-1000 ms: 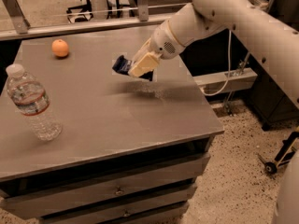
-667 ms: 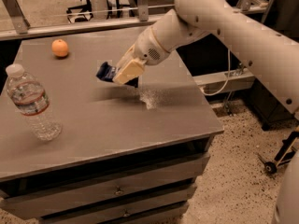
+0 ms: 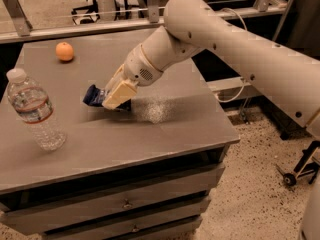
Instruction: Move rxbar blueberry near water bottle
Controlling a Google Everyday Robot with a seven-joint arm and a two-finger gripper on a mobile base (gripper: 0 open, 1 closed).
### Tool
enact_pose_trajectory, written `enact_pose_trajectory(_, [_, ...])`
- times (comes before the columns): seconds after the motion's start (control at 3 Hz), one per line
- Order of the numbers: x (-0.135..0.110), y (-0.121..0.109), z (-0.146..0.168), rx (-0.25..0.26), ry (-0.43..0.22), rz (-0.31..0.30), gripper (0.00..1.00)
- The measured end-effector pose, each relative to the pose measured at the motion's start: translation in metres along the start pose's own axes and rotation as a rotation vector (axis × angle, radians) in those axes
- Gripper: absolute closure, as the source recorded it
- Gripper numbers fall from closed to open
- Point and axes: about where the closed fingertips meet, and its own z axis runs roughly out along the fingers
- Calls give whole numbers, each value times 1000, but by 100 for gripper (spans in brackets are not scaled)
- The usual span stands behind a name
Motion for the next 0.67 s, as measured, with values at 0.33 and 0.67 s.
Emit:
enact_pose_trajectory(0.33, [-9,23,22,-54,-10,-18,100])
enact_pose_trajectory(0.67, [-15,35,34,-81,-18,-29,100])
